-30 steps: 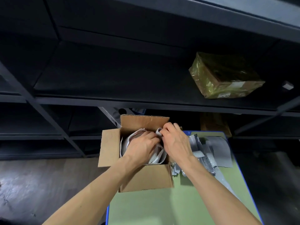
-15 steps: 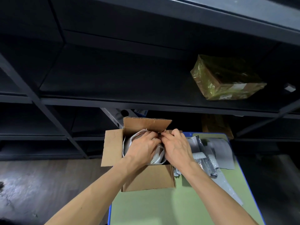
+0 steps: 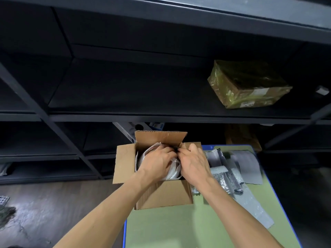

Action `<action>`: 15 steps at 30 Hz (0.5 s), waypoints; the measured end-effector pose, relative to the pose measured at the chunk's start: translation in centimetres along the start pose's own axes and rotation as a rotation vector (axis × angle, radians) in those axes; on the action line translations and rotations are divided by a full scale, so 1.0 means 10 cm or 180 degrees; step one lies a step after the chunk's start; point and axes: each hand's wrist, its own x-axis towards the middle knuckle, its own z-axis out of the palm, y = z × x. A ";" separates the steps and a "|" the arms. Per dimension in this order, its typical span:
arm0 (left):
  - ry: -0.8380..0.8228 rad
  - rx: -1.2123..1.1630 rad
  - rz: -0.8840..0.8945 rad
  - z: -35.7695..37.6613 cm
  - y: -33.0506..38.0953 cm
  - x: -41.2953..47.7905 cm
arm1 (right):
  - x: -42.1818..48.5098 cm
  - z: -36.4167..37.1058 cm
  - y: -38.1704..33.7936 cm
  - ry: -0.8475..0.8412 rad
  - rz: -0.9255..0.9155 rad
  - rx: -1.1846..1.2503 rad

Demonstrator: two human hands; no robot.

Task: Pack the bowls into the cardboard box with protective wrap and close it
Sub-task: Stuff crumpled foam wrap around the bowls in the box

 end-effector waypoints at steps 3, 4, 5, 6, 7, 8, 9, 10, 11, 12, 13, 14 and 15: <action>-0.0100 0.0033 -0.0010 -0.02 0.01 -0.02 | -0.03 -0.05 0.04 0.0096 -0.0097 0.0162; -0.0104 0.0016 -0.0002 -0.03 0.02 -0.03 | -0.08 -0.08 0.07 0.0213 -0.0064 0.0300; -0.0081 -0.0022 0.0003 -0.06 0.05 -0.05 | -0.16 -0.09 0.10 0.0331 -0.0044 0.0458; -0.0038 -0.0077 0.0004 -0.09 0.09 -0.08 | -0.26 -0.11 0.14 0.0415 -0.0045 0.0602; 0.0016 -0.0127 0.0012 -0.13 0.14 -0.11 | -0.38 -0.11 0.19 0.0478 -0.0069 0.0716; 0.0078 -0.0178 0.0031 -0.16 0.21 -0.14 | -0.50 -0.12 0.24 0.0532 -0.0097 0.0803; 0.0133 -0.0258 0.0036 -0.19 0.28 -0.19 | -0.62 -0.12 0.30 0.0571 -0.0102 0.0874; 0.0176 -0.0366 0.0005 -0.22 0.37 -0.22 | -0.73 -0.12 0.36 0.0600 -0.0078 0.0935; 0.0216 -0.0463 -0.0063 -0.24 0.47 -0.26 | -0.83 -0.11 0.43 0.0610 -0.0035 0.0991; 0.0261 -0.0526 -0.0132 -0.25 0.56 -0.29 | -0.93 -0.10 0.49 0.0602 0.0017 0.1040; 0.0308 -0.0557 -0.0175 -0.24 0.66 -0.31 | -1.01 -0.09 0.56 0.0584 0.0076 0.1079; 0.0339 -0.0583 -0.0191 -0.23 0.77 -0.32 | -1.08 -0.07 0.63 0.0558 0.0124 0.1106; 0.0351 -0.0615 -0.0180 -0.21 0.87 -0.33 | -1.14 -0.04 0.70 0.0528 0.0164 0.1118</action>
